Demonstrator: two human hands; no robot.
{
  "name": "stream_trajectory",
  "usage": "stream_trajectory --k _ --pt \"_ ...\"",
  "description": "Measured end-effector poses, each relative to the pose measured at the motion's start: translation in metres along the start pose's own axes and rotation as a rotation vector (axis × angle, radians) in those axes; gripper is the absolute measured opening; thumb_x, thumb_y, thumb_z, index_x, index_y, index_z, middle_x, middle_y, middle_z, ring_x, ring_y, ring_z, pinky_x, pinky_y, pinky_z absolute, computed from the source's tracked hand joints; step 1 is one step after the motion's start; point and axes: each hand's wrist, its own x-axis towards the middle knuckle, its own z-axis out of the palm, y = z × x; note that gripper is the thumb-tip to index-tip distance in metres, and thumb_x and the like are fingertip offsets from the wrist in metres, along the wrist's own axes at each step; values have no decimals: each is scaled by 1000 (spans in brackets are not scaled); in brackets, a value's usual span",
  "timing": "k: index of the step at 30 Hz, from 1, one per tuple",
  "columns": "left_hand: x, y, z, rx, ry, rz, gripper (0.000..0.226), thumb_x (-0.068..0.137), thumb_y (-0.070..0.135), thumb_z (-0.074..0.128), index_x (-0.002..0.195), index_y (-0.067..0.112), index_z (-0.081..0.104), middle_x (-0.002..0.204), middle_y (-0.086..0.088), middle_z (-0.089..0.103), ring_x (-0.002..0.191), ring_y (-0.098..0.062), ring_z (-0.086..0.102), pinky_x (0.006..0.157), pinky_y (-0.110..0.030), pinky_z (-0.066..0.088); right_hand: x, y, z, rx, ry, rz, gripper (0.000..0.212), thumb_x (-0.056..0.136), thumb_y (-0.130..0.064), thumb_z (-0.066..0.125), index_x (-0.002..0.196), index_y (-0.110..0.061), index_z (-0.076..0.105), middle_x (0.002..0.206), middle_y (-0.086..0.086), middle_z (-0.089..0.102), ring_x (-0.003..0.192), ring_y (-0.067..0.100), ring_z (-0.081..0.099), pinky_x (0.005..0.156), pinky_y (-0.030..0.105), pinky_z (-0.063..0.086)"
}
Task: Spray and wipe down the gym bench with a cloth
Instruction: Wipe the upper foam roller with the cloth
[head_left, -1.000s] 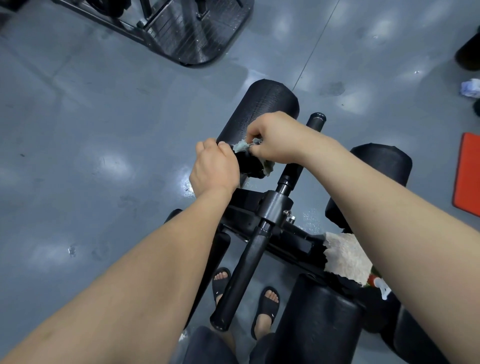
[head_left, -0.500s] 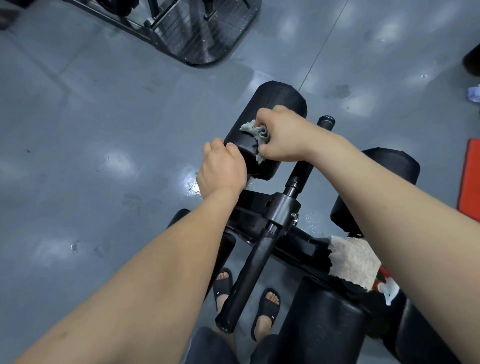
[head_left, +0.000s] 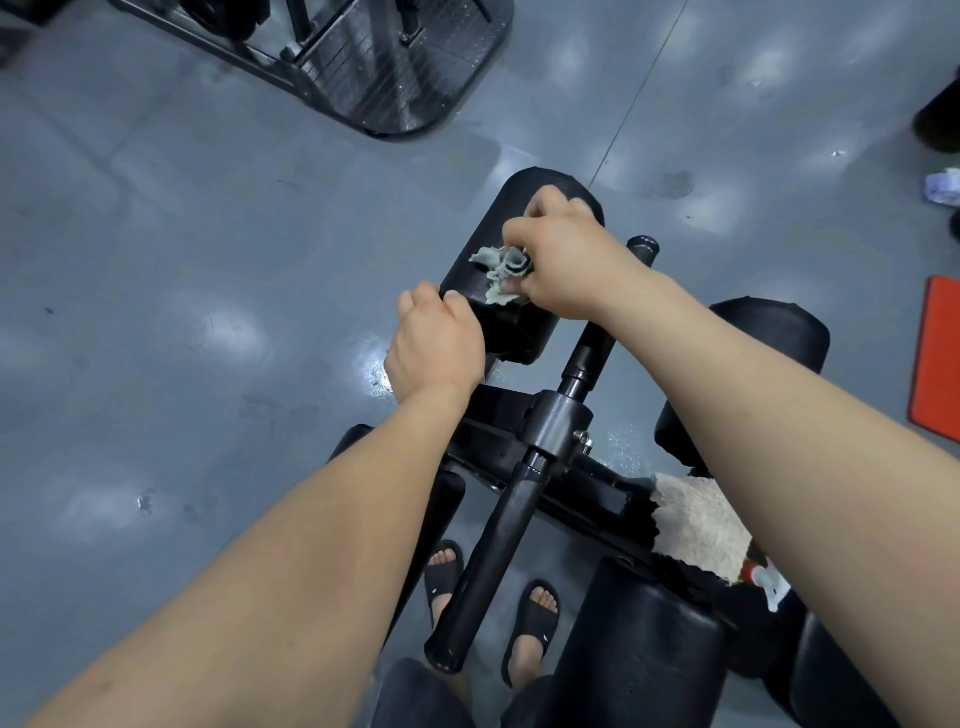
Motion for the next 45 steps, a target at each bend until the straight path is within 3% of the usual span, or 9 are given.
stream_trajectory --k 5,10,13,17,23,30,34,42,45 --pt "0 0 0 -5 5 -2 34 106 35 30 121 16 54 129 -3 51 85 -26 43 79 -37 30 15 11 6 11 99 119 24 95 -26 66 106 -12 50 116 12 48 111 37 46 82 39 45" --pt "-1 0 0 -1 3 4 32 105 34 30 120 18 53 128 -2 51 85 -25 43 79 -36 29 27 23 -1 -79 157 244 36 92 -6 55 127 -10 46 125 20 47 106 45 52 78 41 42" --pt "-1 0 0 -3 5 4 31 105 33 31 120 18 54 128 -2 51 84 -26 43 78 -36 29 40 39 -11 -85 190 323 38 90 -3 48 127 -8 53 128 23 46 107 48 53 94 44 46" --pt "-1 1 -2 -6 11 8 29 103 31 33 117 17 54 122 -2 51 84 -26 43 76 -36 29 53 53 -10 -11 155 370 37 88 -4 49 120 -17 63 124 18 45 105 46 55 93 37 50" --pt "-1 1 -2 -6 19 14 27 103 31 33 116 17 53 120 -2 51 84 -25 43 77 -36 30 59 50 -7 -12 143 351 28 91 -4 46 109 -14 66 120 16 42 107 42 48 83 31 42" --pt "-1 1 -2 11 33 27 25 103 30 34 113 16 53 114 -2 50 81 -27 43 74 -36 30 54 32 -5 -112 123 239 25 85 0 43 96 -9 64 120 13 43 104 36 40 86 45 50" --pt "-2 -1 -1 3 37 30 24 102 30 34 111 17 52 114 -2 50 81 -28 45 75 -36 31 45 22 -1 -141 94 176 25 85 0 46 98 -8 66 115 10 43 93 27 28 81 47 51" --pt "-3 0 -1 27 74 78 24 101 28 34 112 17 53 113 -2 50 80 -30 48 72 -37 33 25 18 0 -194 81 68 30 90 -4 48 113 -7 67 114 12 47 93 32 40 75 34 35" --pt "-3 0 0 51 79 98 23 101 29 33 110 16 50 110 -3 48 79 -32 48 70 -38 33 14 11 3 -179 73 64 30 88 -1 48 112 -6 65 108 8 43 91 29 35 73 38 42"
